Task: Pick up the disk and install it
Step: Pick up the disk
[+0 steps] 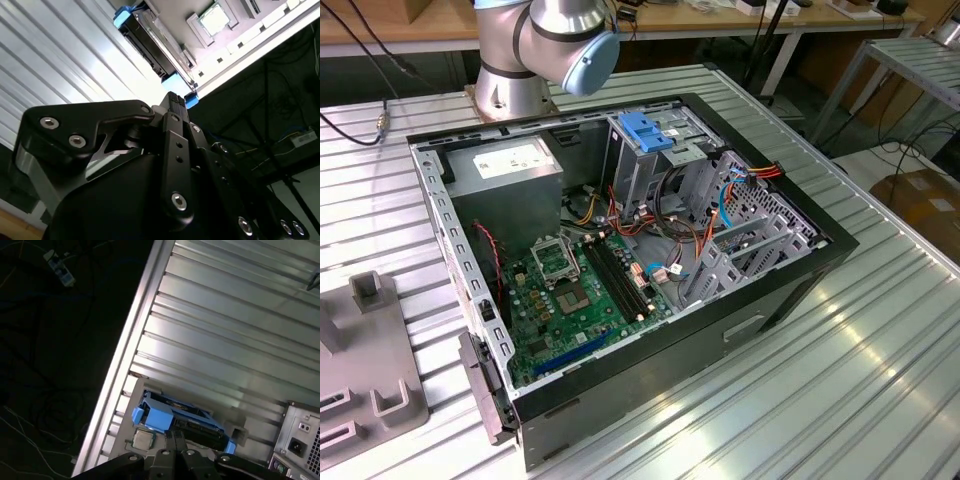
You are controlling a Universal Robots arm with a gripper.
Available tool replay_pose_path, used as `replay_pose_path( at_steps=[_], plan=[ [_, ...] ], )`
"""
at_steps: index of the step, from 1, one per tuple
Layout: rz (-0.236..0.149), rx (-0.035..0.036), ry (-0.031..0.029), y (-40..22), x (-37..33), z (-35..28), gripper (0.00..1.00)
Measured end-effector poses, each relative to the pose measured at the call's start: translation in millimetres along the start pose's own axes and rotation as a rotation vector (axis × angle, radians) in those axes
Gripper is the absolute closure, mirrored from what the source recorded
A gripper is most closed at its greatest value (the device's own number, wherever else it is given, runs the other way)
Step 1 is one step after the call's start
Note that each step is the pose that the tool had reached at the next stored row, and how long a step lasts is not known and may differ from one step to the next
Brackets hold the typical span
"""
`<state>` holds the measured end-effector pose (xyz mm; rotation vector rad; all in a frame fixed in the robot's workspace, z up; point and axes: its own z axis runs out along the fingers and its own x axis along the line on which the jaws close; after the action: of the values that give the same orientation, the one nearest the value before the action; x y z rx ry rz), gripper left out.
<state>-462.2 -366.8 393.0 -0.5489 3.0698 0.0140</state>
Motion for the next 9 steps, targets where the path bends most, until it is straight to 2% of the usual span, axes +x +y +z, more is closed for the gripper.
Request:
replay_pose_path(
  at_steps=[3,6,9],
  plan=[
    [-0.051,-0.0012,0.0003,0.0,0.0,0.0,0.9],
    [-0.134,-0.0032,0.0007,0.0,0.0,0.0,0.9],
    [-0.194,-0.0047,0.0009,0.0,0.0,0.0,0.9]
  ],
)
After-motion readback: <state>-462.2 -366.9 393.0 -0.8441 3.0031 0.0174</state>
